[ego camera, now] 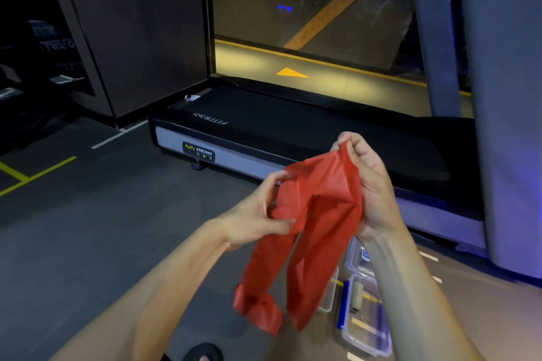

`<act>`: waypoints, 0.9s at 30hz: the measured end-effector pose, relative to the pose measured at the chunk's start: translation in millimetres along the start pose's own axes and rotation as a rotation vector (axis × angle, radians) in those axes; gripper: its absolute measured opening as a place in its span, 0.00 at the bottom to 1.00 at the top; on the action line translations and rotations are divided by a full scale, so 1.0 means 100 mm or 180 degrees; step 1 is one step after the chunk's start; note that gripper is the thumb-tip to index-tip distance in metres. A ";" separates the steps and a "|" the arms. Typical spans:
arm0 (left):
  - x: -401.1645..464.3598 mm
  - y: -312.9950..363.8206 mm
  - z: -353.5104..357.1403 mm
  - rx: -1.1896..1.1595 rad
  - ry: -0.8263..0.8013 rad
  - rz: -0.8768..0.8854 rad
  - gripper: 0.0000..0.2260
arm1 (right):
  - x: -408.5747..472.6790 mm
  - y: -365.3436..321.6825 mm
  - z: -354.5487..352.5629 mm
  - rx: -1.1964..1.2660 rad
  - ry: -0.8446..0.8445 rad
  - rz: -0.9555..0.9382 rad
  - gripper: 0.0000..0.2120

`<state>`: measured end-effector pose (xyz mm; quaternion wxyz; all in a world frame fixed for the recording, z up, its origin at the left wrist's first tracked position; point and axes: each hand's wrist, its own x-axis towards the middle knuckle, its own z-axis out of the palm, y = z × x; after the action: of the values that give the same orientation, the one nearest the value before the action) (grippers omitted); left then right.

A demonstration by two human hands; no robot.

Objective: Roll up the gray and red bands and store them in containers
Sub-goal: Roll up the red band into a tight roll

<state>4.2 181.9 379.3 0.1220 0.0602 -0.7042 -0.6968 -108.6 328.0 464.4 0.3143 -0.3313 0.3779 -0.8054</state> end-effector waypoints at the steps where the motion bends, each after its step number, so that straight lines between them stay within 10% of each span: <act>1: -0.01 0.00 0.00 -0.0069 -0.0109 -0.0038 0.35 | 0.00 -0.01 0.01 0.0013 0.0019 -0.0003 0.06; 6: 0.05 -0.08 0.00 0.0591 0.0583 0.0095 0.13 | -0.04 -0.08 0.06 0.0055 -0.0005 -0.0063 0.08; 12: -0.02 -0.18 -0.19 0.0240 -0.0572 -0.0536 0.28 | 0.00 -0.03 0.06 0.0089 -0.0012 -0.0015 0.09; 17: 0.09 -0.31 -0.18 0.0801 0.0323 -0.0124 0.16 | 0.00 -0.03 0.12 0.0096 0.0003 -0.0019 0.09; 22: 0.04 -0.39 -0.26 0.0761 -0.0322 -0.0543 0.22 | 0.01 -0.02 0.15 0.0162 0.0031 -0.0053 0.08; 27: 0.09 -0.41 -0.30 0.0966 0.0272 -0.0189 0.14 | 0.01 -0.05 0.15 0.0231 0.0058 -0.0097 0.06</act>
<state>0.0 150.0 339.7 0.1208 0.1284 -0.7935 -0.5825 -98.3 323.8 476.1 0.3104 -0.3181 0.3462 -0.8262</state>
